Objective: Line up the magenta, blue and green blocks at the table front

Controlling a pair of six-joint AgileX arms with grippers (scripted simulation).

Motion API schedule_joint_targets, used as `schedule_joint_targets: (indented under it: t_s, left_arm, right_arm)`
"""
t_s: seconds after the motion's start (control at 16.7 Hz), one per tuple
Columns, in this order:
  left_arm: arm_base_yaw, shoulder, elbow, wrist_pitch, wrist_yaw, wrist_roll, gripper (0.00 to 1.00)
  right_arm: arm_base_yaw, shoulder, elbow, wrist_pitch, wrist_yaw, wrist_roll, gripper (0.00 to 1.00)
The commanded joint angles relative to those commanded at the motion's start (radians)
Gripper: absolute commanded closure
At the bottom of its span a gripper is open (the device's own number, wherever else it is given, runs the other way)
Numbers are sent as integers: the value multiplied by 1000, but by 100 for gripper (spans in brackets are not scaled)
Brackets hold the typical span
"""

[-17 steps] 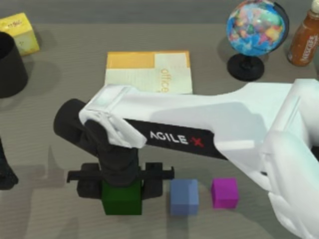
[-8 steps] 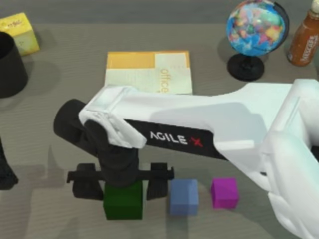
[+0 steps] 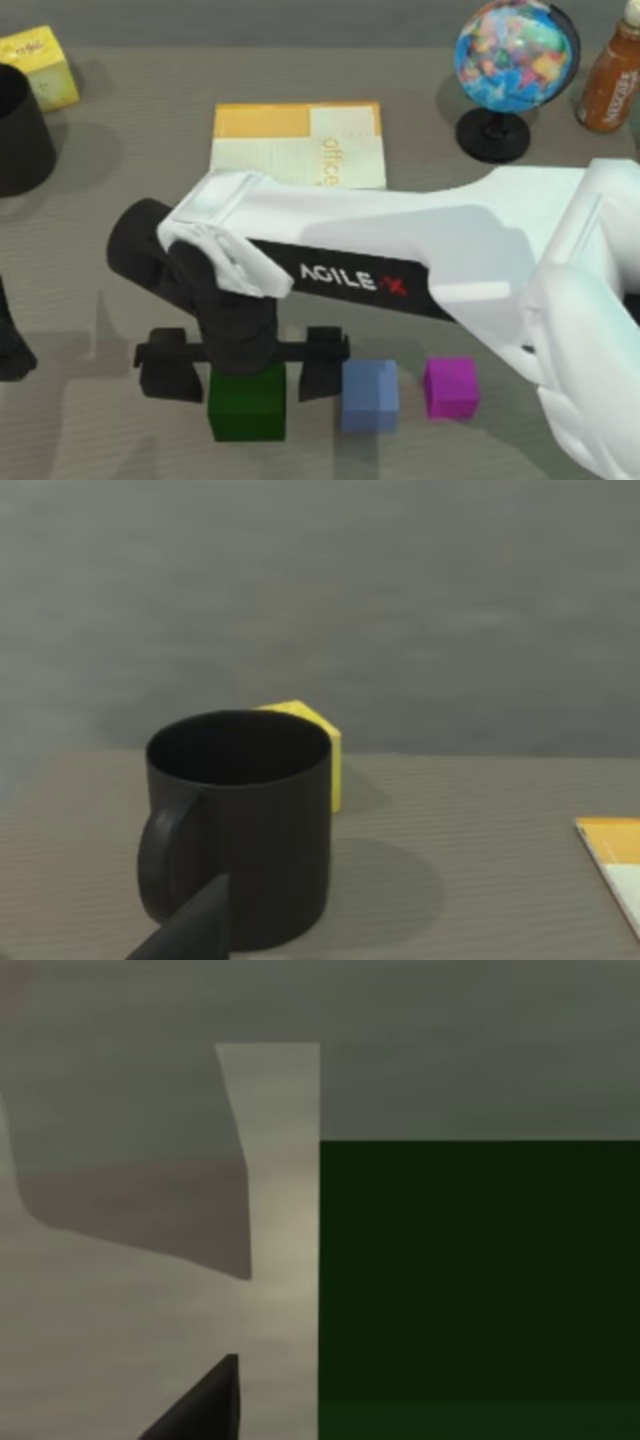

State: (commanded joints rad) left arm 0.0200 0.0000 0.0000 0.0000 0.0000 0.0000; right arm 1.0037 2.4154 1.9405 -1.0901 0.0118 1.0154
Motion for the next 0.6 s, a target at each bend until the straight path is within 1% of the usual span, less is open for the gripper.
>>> schedule_joint_targets:
  t_s: [0.12, 0.42, 0.6]
  left_arm:
    - [0, 0, 0, 0, 0, 0, 0]
    - [0, 0, 0, 0, 0, 0, 0]
    - [0, 0, 0, 0, 0, 0, 0]
  right_arm:
    - [2, -5, 34, -38, -1, 1, 0]
    - [9, -33, 171, -209, -1, 0, 0]
    - [10, -42, 201, -243, 0, -1, 0]
